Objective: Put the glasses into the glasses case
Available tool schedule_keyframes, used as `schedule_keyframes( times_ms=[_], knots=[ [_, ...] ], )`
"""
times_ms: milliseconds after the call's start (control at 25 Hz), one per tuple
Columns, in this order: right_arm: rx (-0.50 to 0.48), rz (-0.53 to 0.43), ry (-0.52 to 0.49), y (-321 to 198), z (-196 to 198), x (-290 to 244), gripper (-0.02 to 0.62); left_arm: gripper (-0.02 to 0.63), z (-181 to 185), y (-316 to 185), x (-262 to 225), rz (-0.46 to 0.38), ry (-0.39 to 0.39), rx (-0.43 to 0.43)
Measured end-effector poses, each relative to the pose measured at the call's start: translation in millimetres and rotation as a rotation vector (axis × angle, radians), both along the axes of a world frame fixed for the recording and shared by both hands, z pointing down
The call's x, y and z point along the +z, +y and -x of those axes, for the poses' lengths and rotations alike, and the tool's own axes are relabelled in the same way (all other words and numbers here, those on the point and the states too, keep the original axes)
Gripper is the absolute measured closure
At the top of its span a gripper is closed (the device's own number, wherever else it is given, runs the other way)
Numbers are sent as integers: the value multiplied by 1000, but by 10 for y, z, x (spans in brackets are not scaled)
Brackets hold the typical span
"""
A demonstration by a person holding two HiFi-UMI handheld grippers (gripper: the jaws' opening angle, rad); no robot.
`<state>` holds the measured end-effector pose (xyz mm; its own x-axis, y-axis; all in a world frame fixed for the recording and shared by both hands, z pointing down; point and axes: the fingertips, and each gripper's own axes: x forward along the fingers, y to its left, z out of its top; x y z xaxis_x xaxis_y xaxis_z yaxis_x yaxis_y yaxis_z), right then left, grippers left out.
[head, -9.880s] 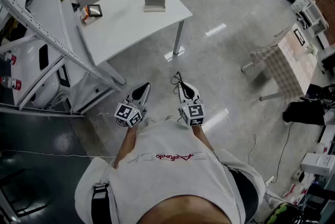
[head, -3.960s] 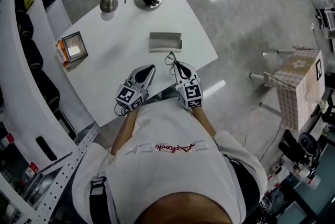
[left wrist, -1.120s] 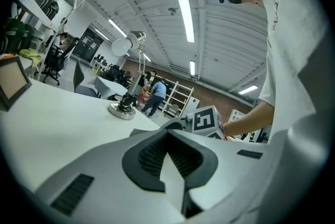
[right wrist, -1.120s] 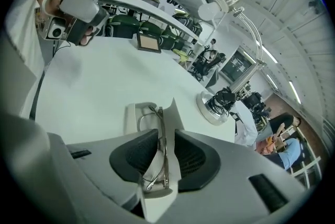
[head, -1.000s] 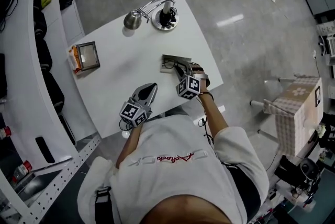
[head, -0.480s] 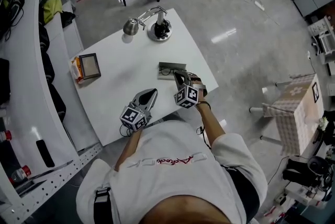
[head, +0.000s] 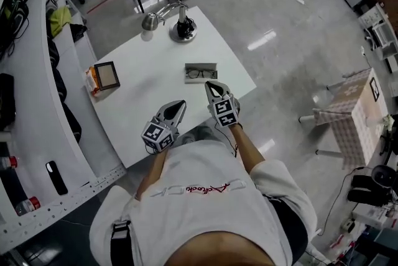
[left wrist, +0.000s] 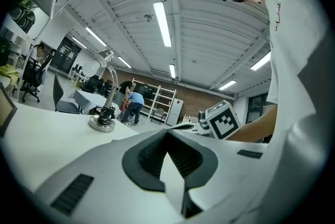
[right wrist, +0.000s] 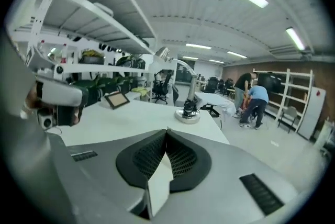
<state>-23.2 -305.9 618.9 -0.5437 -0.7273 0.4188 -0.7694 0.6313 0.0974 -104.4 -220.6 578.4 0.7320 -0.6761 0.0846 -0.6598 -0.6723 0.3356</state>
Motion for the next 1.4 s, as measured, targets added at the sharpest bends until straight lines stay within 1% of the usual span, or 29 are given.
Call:
schedule_keyframes(
  times_ms=[120, 280, 360, 440, 640, 920, 1400],
  knots=[
    [72, 8, -117, 196, -61, -112, 588, 597, -29, 142, -29, -9, 2, 19],
    [129, -6, -250, 471, -78, -255, 588, 597, -83, 293, -52, -14, 7, 42],
    [141, -29, -295, 602, -65, -342, 588, 597, -102, 341, -73, -17, 13, 48],
    [144, -50, -319, 729, -46, -407, 588, 597, -129, 391, -86, -16, 23, 49],
    [125, -70, -330, 960, -23, -509, 588, 597, -258, 522, -94, -13, 32, 60],
    [76, -100, -317, 1215, -144, -588, 589, 597, -467, 708, -113, -15, 26, 61],
    [16, -113, -283, 1904, -490, -567, 589, 598, -899, 1411, -97, 0, 9, 31]
  ],
)
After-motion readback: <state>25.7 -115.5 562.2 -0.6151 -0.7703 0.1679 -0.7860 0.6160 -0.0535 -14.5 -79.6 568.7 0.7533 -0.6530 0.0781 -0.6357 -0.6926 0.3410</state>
